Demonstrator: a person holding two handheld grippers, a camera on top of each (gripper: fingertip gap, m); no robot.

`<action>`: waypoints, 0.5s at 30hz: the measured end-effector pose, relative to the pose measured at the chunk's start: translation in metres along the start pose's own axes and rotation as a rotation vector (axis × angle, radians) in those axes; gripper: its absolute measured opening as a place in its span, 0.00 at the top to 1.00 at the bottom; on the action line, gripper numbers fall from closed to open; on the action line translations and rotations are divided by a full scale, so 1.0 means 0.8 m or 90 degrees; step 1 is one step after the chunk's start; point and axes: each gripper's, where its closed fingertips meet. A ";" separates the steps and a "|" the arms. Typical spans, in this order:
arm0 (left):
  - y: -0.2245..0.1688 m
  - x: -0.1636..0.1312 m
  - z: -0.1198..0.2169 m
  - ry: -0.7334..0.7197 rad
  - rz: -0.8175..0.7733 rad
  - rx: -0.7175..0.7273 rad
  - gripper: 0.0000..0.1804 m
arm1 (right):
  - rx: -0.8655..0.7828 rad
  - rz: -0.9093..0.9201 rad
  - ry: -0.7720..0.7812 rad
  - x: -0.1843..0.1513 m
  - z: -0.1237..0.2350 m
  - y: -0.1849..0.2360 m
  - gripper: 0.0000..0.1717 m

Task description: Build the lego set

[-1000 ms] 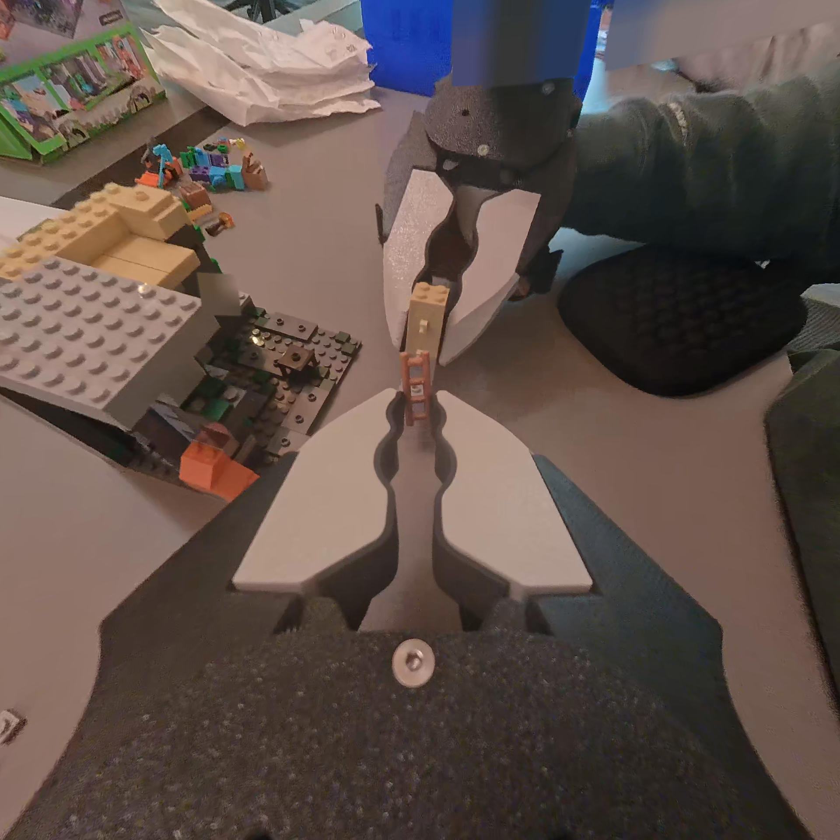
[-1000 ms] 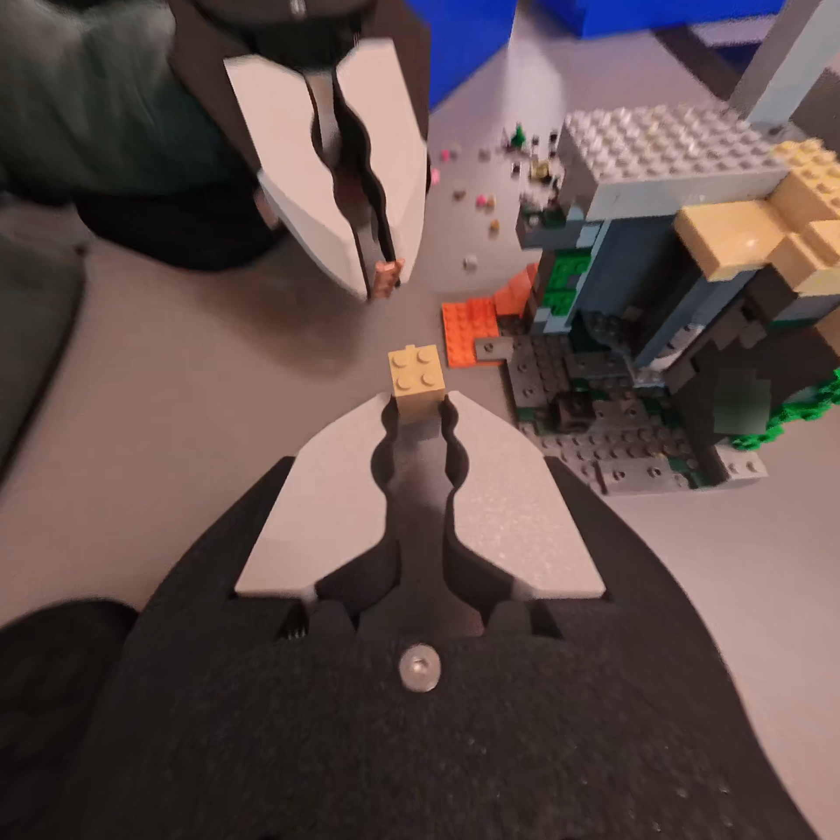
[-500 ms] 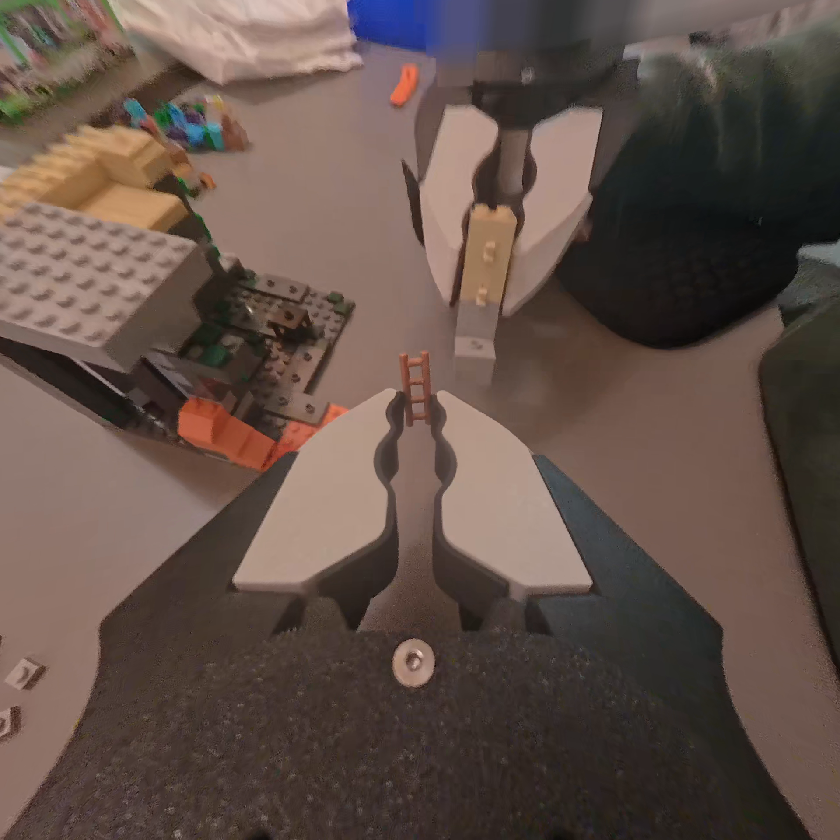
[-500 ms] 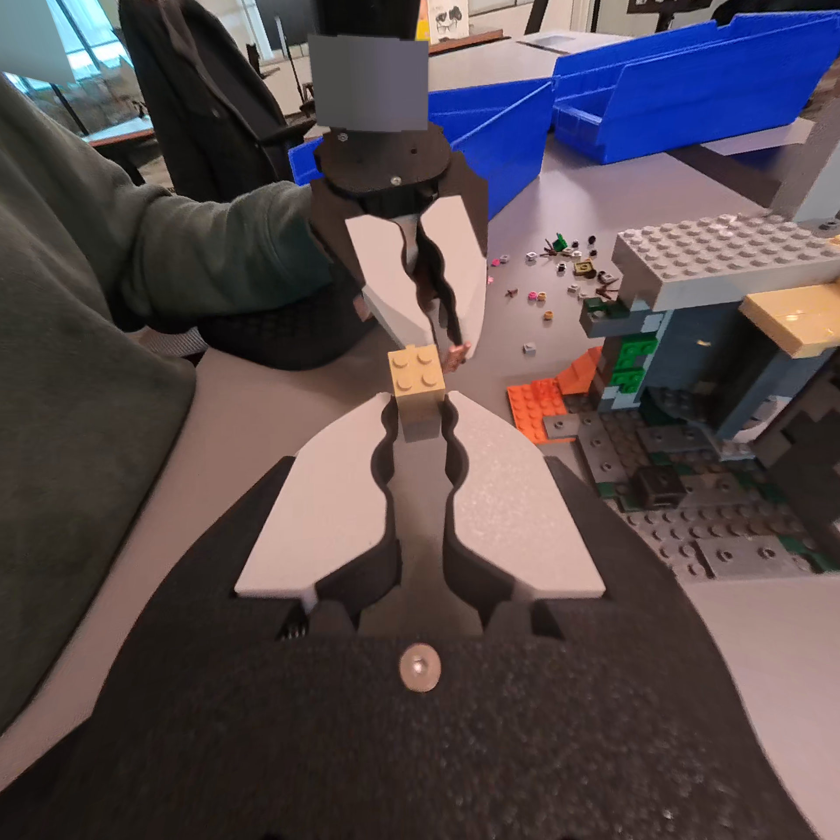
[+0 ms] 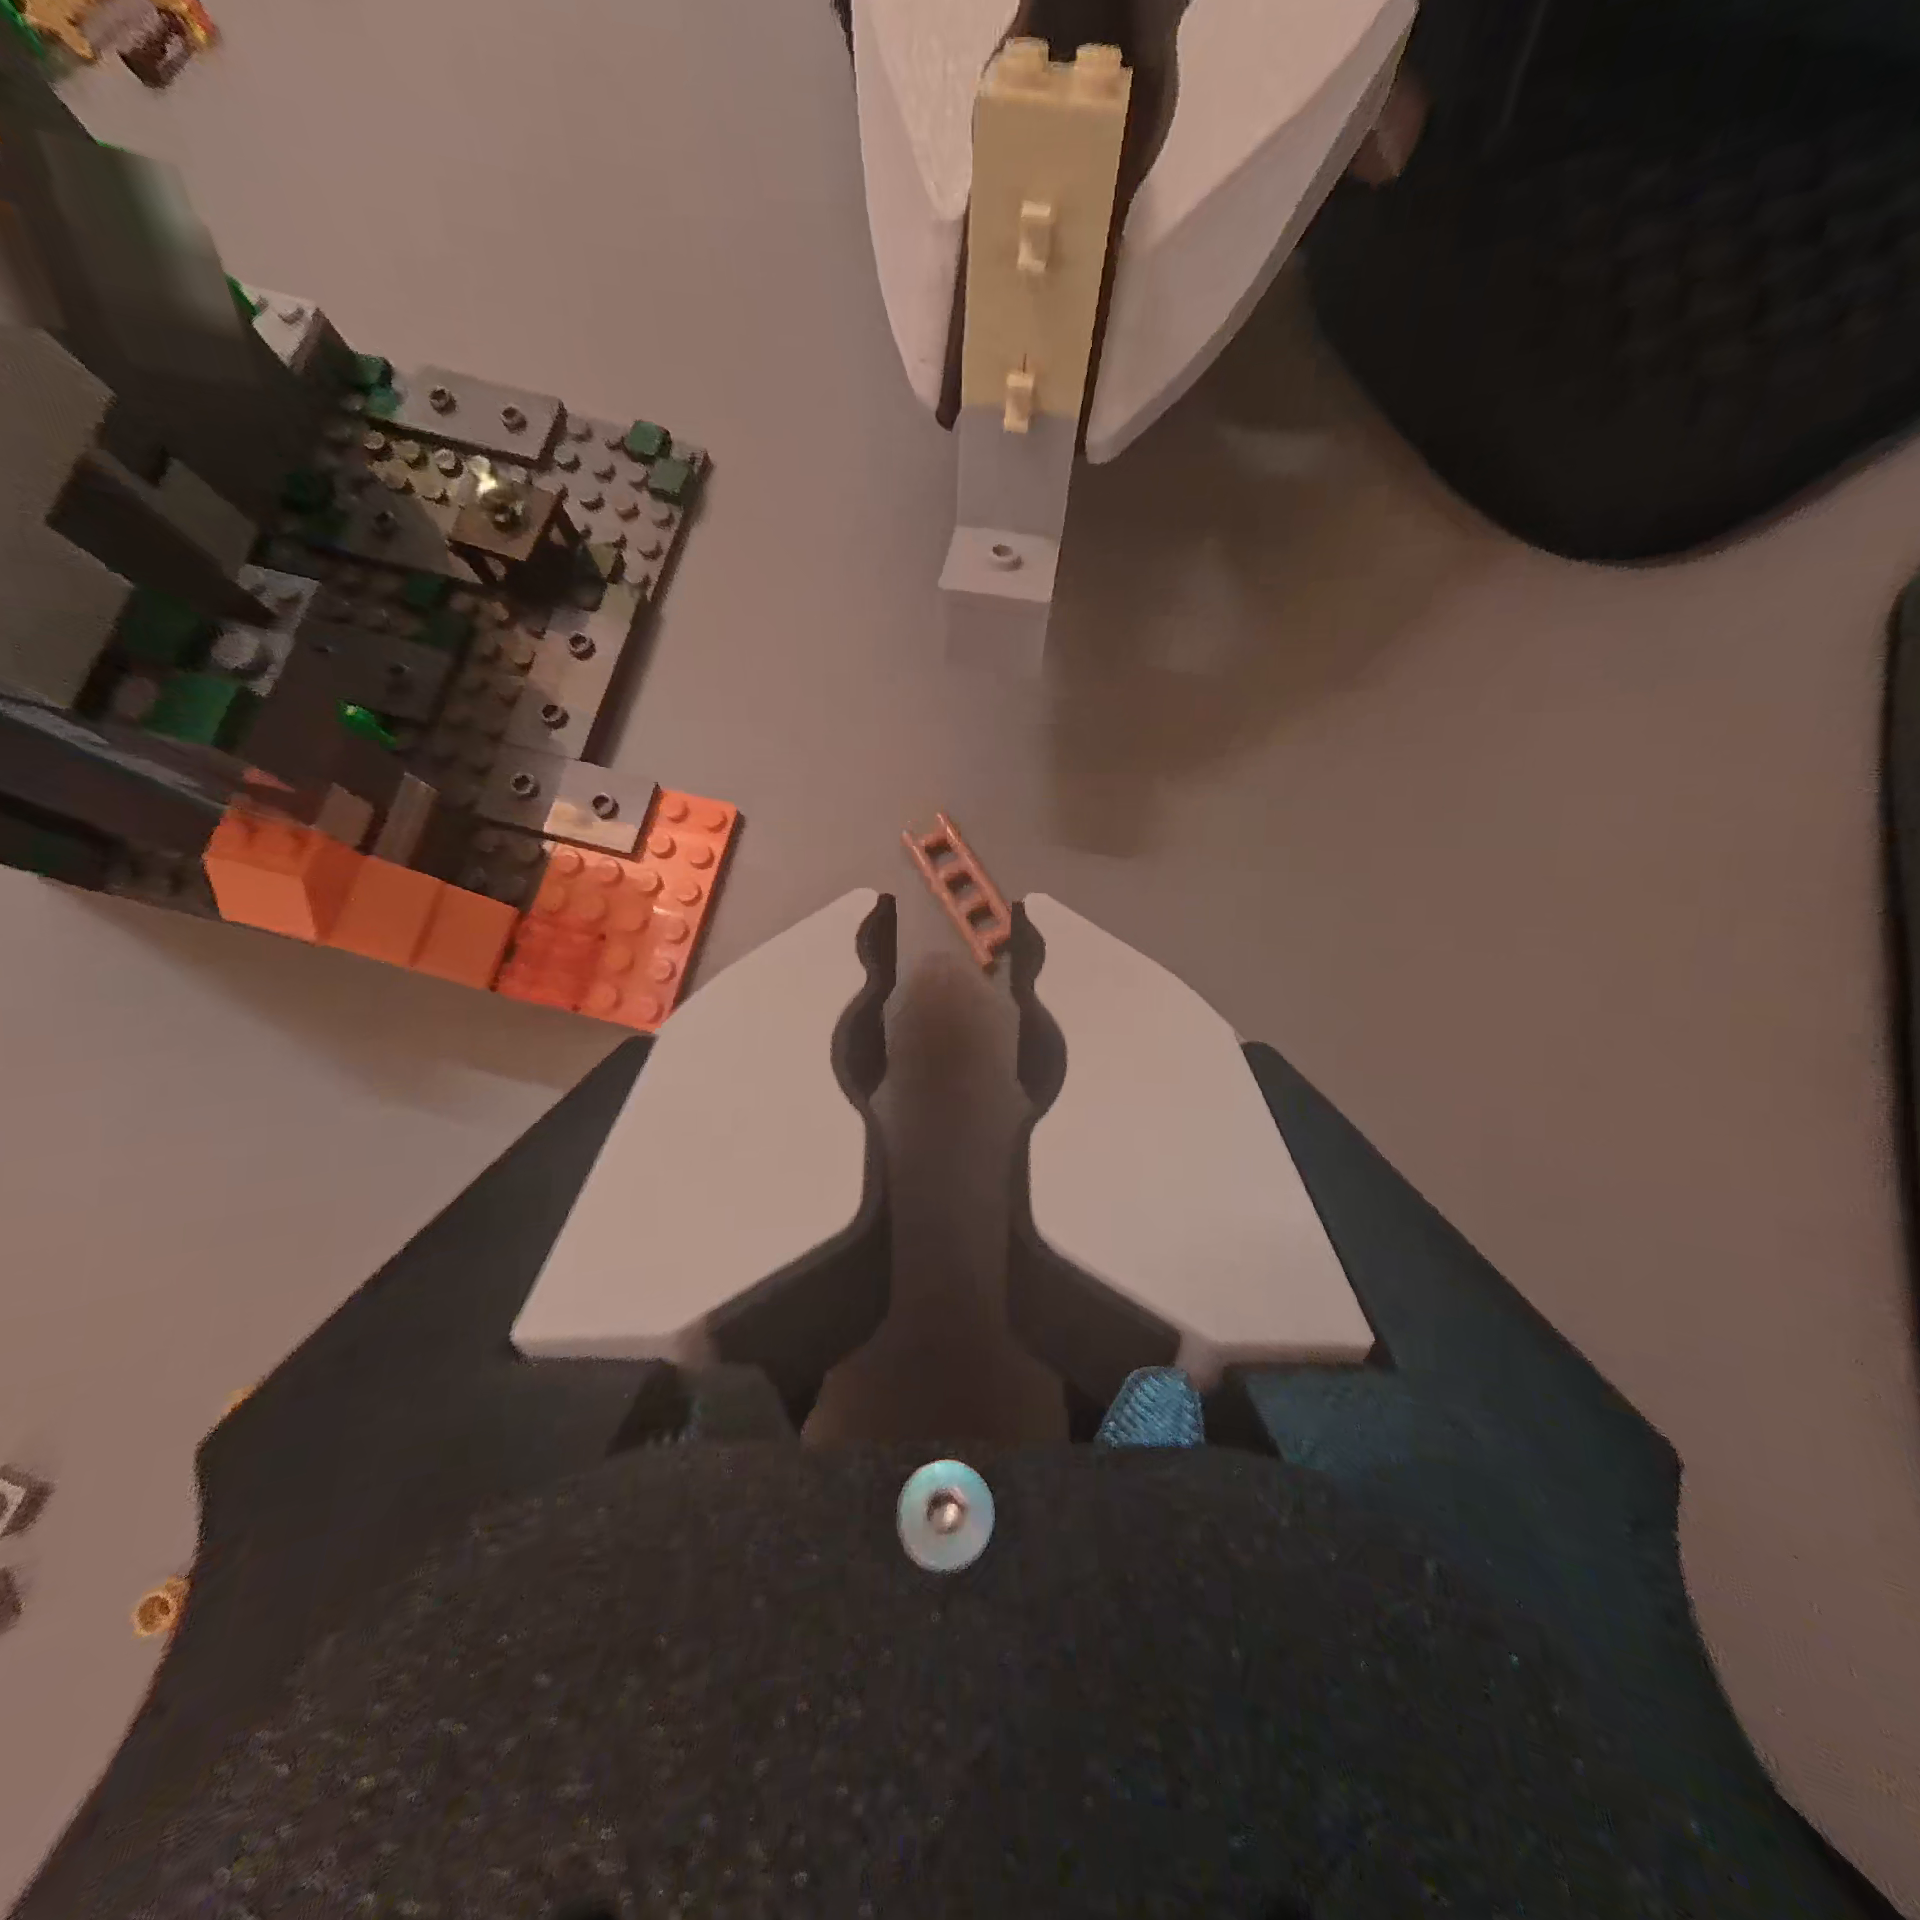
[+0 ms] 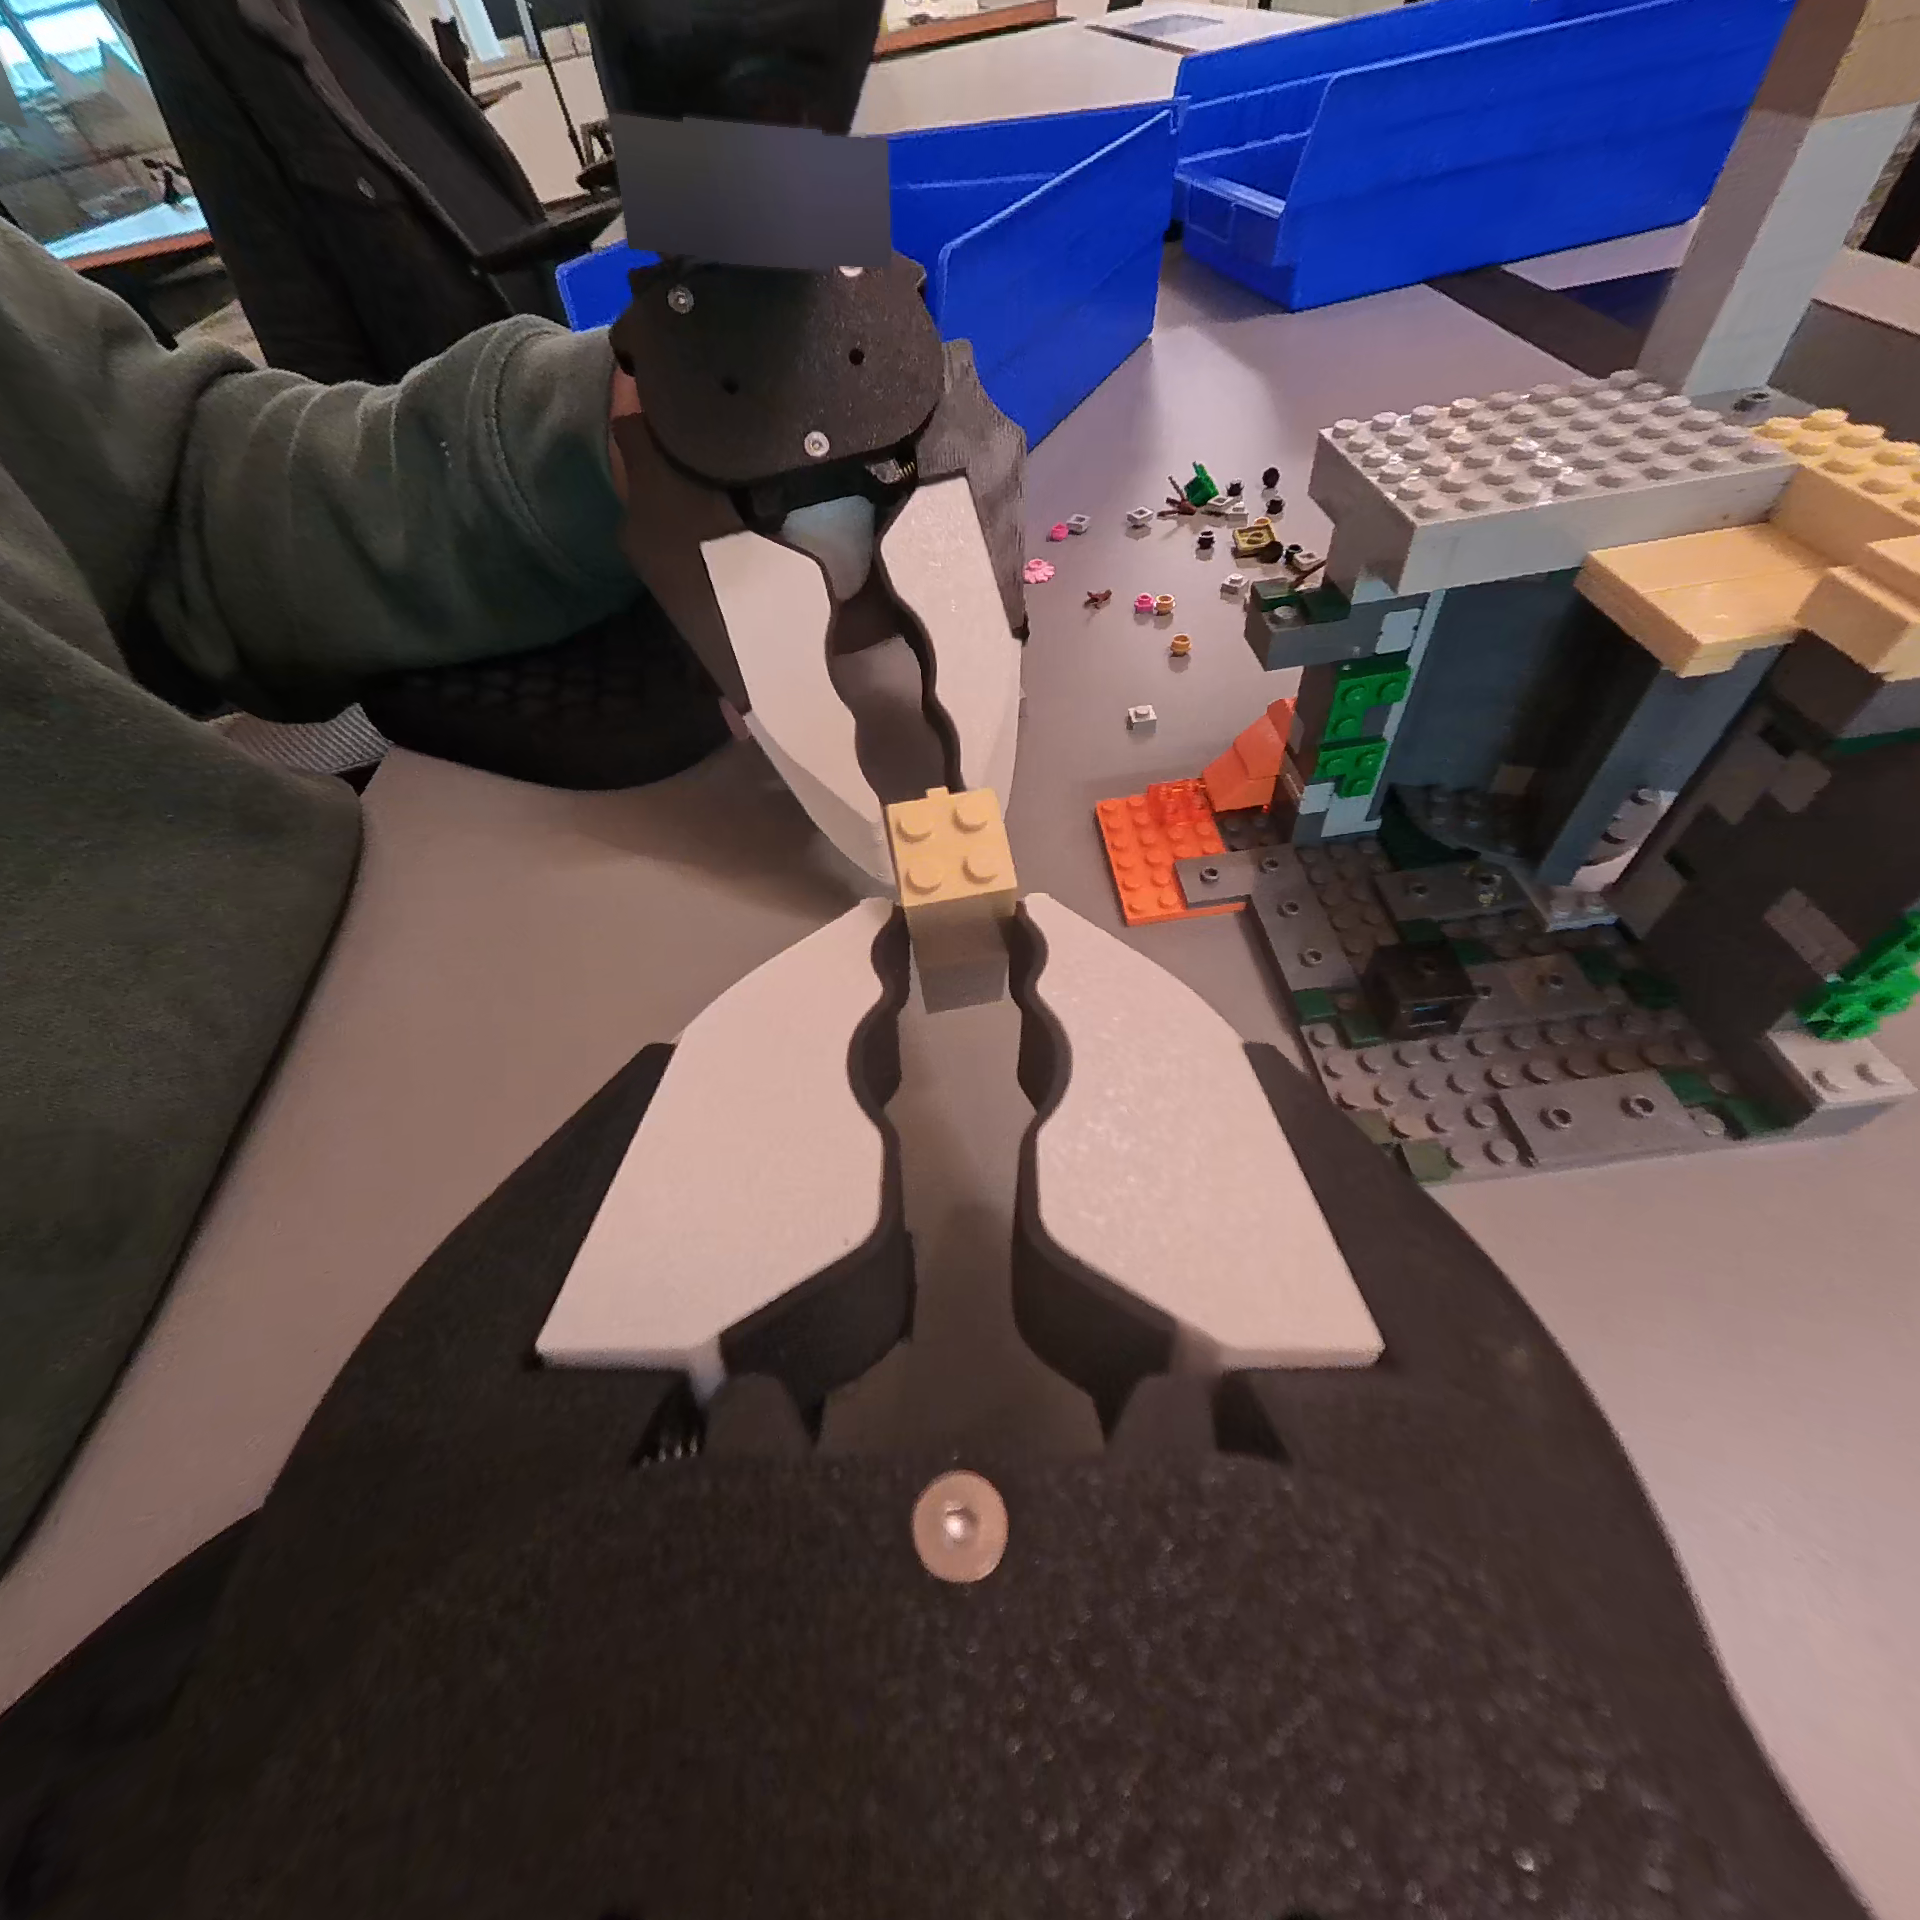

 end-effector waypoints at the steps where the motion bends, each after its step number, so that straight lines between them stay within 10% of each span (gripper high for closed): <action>1: -0.001 0.006 0.003 -0.020 0.001 -0.005 0.88 | 0.000 0.000 -0.002 0.001 0.000 0.000 0.90; 15: -0.027 0.085 0.027 -0.253 -0.024 -0.035 0.90 | 0.066 -0.011 -0.119 0.042 0.004 0.025 0.90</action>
Point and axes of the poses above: each gripper's, where its closed fingertips meet, z back along the fingers, x out of its top, y = z × x across the jaws, and after that the axes turned 3 degrees about y, right-handed
